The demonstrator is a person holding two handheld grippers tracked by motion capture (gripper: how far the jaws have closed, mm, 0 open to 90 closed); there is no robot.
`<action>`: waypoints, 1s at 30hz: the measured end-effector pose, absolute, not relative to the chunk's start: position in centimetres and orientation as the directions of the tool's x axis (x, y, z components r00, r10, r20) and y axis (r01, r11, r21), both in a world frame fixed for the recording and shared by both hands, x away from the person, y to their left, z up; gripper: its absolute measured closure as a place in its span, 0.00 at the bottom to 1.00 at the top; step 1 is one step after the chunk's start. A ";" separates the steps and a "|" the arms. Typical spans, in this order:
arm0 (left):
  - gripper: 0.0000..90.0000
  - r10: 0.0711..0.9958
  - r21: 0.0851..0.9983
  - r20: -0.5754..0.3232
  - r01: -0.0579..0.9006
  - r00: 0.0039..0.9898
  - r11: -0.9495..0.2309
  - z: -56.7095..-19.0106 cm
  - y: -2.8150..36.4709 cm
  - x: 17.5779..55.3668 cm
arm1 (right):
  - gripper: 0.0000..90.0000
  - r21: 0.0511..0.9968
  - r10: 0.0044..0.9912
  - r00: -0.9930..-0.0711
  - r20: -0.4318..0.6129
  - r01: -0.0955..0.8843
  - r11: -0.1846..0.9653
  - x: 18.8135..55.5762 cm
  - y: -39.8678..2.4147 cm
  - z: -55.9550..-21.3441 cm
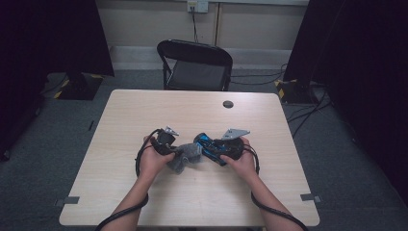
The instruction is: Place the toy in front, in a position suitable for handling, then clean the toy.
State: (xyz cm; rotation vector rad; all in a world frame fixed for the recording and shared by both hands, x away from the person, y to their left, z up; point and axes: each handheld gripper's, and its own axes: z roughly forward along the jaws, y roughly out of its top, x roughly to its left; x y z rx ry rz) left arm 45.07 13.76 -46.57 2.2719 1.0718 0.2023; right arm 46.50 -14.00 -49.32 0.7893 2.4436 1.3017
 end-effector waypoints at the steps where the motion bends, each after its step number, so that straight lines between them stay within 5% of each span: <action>1: 0.81 0.742 0.585 -0.113 0.648 0.661 -0.488 -46.5 13.8 45.1 | 0.57 0.826 0.575 -0.818 0.024 0.340 0.450 46.5 -14.0 -49.3; 30: 0.82 0.793 0.635 -0.150 0.673 0.590 -0.380 -44.7 18.4 44.5 | 0.57 0.824 0.567 -0.824 0.020 0.334 0.458 46.4 -14.3 -49.3</action>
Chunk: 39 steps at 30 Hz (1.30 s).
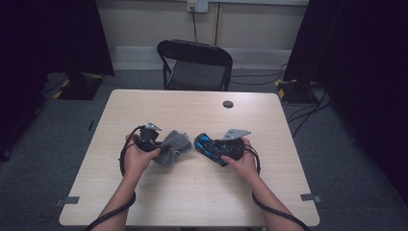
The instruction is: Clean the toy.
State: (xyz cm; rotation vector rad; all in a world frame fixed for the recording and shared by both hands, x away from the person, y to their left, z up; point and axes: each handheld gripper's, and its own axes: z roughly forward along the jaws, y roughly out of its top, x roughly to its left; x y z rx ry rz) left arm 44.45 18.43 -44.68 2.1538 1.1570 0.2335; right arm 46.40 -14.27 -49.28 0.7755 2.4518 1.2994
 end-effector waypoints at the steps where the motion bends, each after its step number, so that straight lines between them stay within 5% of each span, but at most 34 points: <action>1: 0.82 0.789 0.637 -0.157 0.671 0.594 -0.379 -44.6 18.5 44.4 | 0.57 0.824 0.566 -0.824 0.020 0.334 0.457 46.4 -14.3 -49.3; 10: 0.82 0.740 0.646 -0.180 0.645 0.648 -0.408 -44.3 17.3 42.8 | 0.57 0.837 0.572 -0.820 0.031 0.334 0.434 46.2 -14.5 -49.5; 15: 0.82 0.704 0.651 -0.174 0.617 0.688 -0.442 -44.1 16.1 41.8 | 0.41 0.839 0.591 -0.805 0.055 0.358 0.410 46.1 -14.7 -49.6; 21: 0.82 0.655 0.655 -0.156 0.574 0.739 -0.492 -43.9 14.6 40.5 | 0.37 0.834 0.570 -0.820 0.057 0.353 0.424 45.9 -15.0 -48.9; 39: 0.81 0.433 0.655 -0.183 0.438 0.883 -0.616 -44.8 6.7 38.7 | 0.36 0.860 0.609 -0.792 0.051 0.345 0.376 43.2 -20.5 -46.8</action>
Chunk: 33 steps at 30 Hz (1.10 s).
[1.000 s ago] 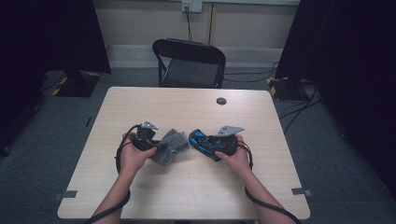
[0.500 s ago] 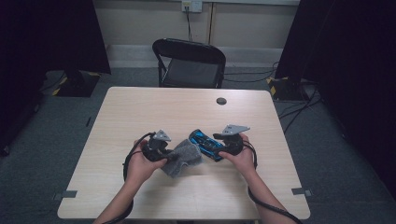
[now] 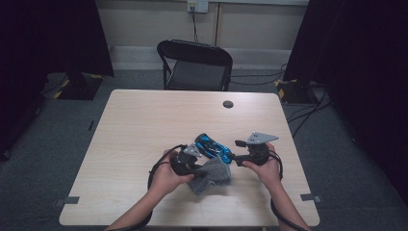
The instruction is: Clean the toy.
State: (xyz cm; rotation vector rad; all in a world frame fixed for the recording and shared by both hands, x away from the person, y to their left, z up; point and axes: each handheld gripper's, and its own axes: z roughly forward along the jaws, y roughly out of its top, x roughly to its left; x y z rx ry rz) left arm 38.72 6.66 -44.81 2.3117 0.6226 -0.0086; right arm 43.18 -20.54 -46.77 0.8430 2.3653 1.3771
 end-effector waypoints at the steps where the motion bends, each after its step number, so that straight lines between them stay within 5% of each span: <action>1: 0.81 0.418 0.654 -0.186 0.430 0.889 -0.622 -44.9 6.0 38.7 | 0.36 0.859 0.614 -0.788 0.052 0.349 0.375 42.8 -21.0 -46.8; 16: 0.77 0.236 0.645 -0.193 0.305 0.952 -0.701 -46.8 -1.8 39.1 | 0.28 0.853 0.663 -0.743 0.089 0.401 0.334 38.0 -26.7 -46.8; 24: 0.39 0.217 0.686 -0.164 0.269 0.962 -0.676 -46.4 -2.8 39.3 | 0.28 0.856 0.647 -0.757 0.096 0.394 0.334 36.3 -27.7 -47.0; 33: 0.28 0.262 0.719 -0.170 0.301 0.950 -0.626 -44.6 0.4 40.1 | 0.28 0.853 0.531 -0.846 0.053 0.315 0.416 34.9 -24.9 -46.1</action>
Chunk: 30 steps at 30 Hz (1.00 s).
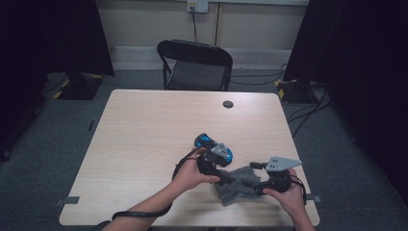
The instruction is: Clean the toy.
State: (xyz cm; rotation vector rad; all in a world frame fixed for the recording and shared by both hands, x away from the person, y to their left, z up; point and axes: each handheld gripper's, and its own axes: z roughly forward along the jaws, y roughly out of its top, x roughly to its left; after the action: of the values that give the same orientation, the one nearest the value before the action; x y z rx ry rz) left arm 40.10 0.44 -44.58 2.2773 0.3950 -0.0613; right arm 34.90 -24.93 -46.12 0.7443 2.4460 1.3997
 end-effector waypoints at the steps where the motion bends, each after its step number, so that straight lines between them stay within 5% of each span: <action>1: 0.28 0.262 0.721 -0.169 0.300 0.950 -0.624 -44.6 0.8 40.1 | 0.29 0.847 0.510 -0.859 0.051 0.308 0.433 34.6 -24.4 -46.0; 20: 0.26 0.390 0.745 -0.181 0.385 0.903 -0.544 -45.2 6.7 41.5 | 0.36 0.735 0.429 -0.899 0.088 0.349 0.581 36.5 -20.1 -49.6; 30: 0.25 0.424 0.785 -0.138 0.360 0.895 -0.504 -44.7 7.5 43.5 | 0.54 0.738 0.472 -0.875 0.105 0.387 0.553 36.8 -20.3 -49.7</action>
State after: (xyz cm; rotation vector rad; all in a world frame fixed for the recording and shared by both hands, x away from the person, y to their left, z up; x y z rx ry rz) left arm 43.46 7.48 -44.75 2.1487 0.5603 0.0893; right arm 36.82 -20.30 -49.71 0.7419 2.6749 1.2314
